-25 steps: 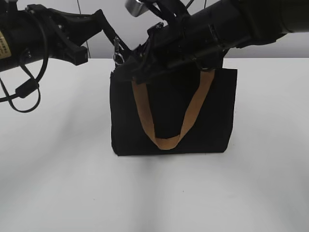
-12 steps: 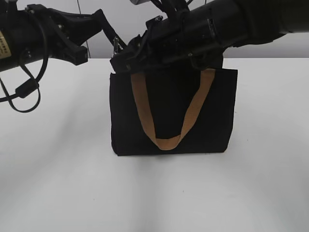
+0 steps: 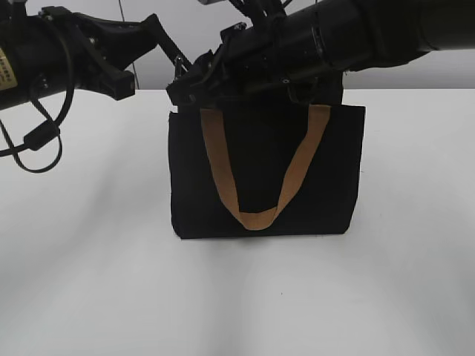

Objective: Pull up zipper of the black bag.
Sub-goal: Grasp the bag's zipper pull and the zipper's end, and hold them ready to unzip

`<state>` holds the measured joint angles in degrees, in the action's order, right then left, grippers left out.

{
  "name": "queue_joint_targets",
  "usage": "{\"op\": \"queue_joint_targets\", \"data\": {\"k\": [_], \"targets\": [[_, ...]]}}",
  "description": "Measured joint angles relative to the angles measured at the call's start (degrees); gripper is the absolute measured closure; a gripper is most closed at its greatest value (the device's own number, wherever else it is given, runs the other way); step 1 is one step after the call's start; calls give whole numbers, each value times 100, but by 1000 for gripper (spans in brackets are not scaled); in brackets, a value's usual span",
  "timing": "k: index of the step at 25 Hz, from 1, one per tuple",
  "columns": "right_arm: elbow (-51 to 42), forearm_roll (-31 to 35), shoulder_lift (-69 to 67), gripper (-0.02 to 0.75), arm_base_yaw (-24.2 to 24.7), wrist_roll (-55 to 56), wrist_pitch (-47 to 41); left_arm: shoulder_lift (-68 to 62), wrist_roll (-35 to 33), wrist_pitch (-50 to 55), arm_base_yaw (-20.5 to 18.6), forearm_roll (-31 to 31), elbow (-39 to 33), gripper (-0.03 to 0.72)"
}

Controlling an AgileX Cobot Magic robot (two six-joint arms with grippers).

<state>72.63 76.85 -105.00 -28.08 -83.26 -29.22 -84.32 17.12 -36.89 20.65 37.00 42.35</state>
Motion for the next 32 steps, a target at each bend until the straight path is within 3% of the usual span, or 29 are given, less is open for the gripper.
{"op": "queue_joint_targets", "data": {"k": [5, 11, 17, 32], "targets": [[52, 10, 0, 534, 0, 0, 7, 0, 2, 0, 0, 0, 0, 680], [63, -159, 0, 738, 0, 6, 7, 0, 2, 0, 0, 0, 0, 680], [63, -698, 0, 738, 0, 562, -177, 0, 2, 150, 0, 0, 0, 680], [68, -1311, 404, 738, 0, 1341, -335, 0, 2, 2144, 0, -23, 0, 680]]}}
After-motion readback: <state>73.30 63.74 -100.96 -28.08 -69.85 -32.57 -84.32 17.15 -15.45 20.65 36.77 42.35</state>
